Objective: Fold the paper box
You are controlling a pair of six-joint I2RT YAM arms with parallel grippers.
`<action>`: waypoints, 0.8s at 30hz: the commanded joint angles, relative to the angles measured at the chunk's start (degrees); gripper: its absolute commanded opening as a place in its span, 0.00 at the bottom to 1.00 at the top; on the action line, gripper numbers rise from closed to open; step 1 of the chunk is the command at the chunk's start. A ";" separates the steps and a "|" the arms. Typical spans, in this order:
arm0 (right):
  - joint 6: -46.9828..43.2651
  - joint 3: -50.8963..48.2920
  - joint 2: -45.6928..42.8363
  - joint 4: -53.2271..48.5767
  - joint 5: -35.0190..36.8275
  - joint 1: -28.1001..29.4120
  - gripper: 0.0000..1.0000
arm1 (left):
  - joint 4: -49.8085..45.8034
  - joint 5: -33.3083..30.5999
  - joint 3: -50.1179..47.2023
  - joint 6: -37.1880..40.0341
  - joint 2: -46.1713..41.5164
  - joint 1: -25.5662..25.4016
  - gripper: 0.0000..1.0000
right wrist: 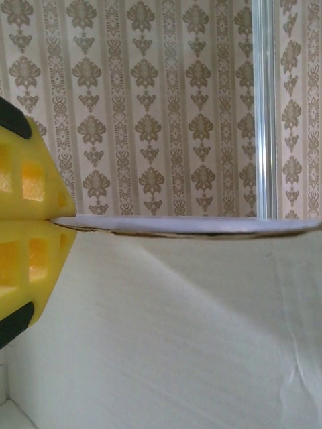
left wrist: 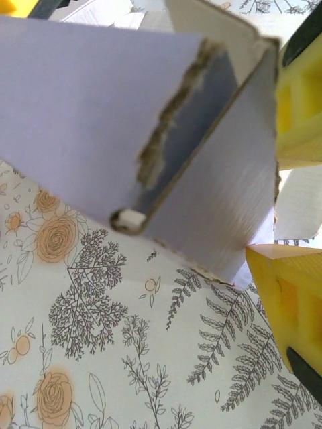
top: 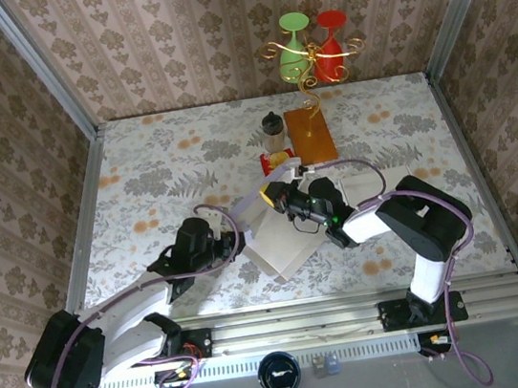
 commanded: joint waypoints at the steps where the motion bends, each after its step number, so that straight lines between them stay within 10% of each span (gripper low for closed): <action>1: -2.50 -1.47 2.16 2.67 0.70 1.97 0.00 | 2.01 -2.05 1.47 -1.84 0.69 -0.64 0.34; 24: -0.33 -1.87 3.63 4.45 3.28 3.48 0.00 | 1.93 -17.95 3.93 -6.79 4.97 -7.48 0.33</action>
